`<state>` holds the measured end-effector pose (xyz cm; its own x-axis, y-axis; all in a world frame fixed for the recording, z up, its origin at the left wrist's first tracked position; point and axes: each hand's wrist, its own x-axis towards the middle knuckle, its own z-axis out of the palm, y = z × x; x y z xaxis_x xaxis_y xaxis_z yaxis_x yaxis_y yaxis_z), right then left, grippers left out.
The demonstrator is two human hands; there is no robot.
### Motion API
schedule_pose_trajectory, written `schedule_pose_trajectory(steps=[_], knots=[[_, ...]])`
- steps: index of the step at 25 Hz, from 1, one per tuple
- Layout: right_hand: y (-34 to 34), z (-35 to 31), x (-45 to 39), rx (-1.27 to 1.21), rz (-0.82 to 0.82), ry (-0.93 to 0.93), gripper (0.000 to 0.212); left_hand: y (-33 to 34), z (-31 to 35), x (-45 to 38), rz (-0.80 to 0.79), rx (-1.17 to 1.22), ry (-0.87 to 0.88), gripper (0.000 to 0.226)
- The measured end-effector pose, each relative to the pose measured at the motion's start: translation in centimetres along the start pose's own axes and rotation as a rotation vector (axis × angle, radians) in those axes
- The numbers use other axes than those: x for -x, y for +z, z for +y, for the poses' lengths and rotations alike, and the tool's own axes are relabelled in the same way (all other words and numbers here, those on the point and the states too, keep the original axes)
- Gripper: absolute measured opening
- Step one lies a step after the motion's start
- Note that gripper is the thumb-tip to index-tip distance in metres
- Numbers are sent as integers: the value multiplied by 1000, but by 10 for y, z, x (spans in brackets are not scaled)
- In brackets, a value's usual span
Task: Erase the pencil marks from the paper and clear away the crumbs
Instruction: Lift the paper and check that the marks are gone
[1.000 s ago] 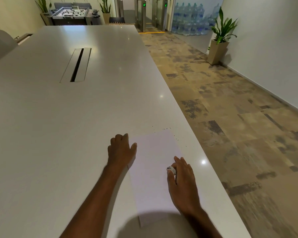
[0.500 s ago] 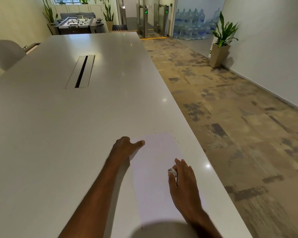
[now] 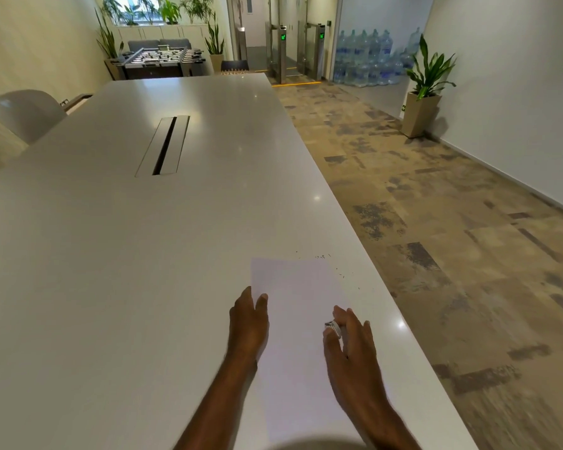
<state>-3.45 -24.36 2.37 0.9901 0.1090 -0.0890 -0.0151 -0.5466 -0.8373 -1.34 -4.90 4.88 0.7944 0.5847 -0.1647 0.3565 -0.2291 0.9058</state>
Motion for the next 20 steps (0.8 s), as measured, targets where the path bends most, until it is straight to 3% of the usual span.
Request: schedule_pose_trajectory(steps=[4,7,11,13,16,17,20], knots=[[17,-44,11,-548,-280,38,32,-4,-6,-1,-4,45,-14,33],[14,-42,-37,-785,-236,163,27,-8,-13,-3,-3,37,1,32],[-14,-43,-94,-821,102,215,12,-10,-14,-2,9,86,-40,31],[-11,-46,-82,-867,65,185,13,-10,-15,-4,2,102,-56,31],[7,-45,-54,-873,-215,226,21,-9,-17,-6,-21,124,-72,31],[10,-41,-55,-848,-212,241,21,-10,-19,-8,-26,128,-76,32],[-10,-34,-82,-833,48,230,12,-12,-19,-7,-31,190,-75,29]])
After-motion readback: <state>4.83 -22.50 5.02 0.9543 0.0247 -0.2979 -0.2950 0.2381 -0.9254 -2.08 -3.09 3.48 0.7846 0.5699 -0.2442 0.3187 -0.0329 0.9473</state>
